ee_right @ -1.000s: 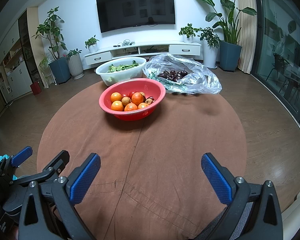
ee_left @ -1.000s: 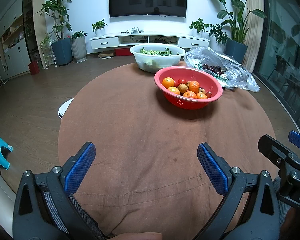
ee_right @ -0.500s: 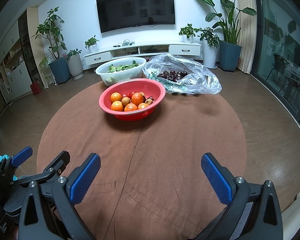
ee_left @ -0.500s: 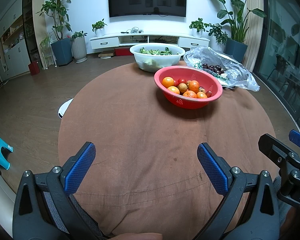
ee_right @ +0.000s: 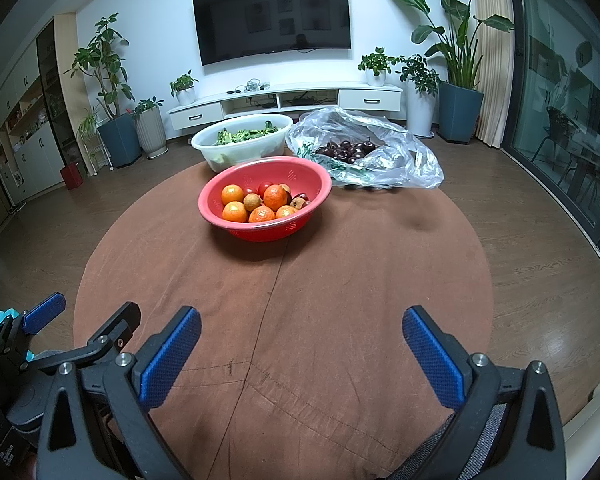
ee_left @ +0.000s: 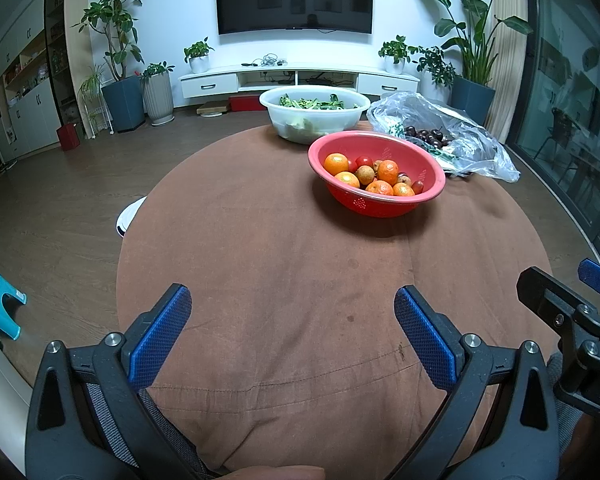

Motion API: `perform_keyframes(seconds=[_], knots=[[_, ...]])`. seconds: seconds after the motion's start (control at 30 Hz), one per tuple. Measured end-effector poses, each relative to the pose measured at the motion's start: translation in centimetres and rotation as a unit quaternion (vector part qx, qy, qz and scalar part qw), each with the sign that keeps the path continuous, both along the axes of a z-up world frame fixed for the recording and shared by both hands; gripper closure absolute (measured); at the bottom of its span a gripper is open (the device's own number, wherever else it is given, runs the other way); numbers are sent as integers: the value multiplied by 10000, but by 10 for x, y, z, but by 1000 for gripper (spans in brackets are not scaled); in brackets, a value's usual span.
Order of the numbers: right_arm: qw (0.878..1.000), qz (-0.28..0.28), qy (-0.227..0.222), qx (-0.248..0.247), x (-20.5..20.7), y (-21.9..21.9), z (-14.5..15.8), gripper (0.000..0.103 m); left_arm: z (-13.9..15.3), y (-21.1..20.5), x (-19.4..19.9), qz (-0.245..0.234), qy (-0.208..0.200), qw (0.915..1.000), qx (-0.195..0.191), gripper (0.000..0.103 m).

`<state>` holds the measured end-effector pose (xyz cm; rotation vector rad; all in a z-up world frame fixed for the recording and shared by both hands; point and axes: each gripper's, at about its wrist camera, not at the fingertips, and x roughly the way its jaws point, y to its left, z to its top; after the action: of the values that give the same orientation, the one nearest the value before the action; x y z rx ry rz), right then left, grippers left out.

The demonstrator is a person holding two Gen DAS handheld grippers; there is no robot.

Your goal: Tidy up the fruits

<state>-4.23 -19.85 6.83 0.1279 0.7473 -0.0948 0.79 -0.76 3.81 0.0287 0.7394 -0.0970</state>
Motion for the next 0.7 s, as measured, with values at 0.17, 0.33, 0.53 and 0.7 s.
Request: perform_keyframes(seconds=[0.17,0.33,0.53,0.7], knots=[[10000,0,4,-1,0,0,0,0,0,0,0,2,1,10000,2,0],[10000,-1,6,-3,0,0,0,0,1,-1,0,1,3,10000,1,0],[10000,2,8,-7,0,1,0,0,0,0,-1,6,-20,10000,-3,0],[10000,-6,11,4,0,0,0,0,-4,2,-3,23,-104,9999,54,0]])
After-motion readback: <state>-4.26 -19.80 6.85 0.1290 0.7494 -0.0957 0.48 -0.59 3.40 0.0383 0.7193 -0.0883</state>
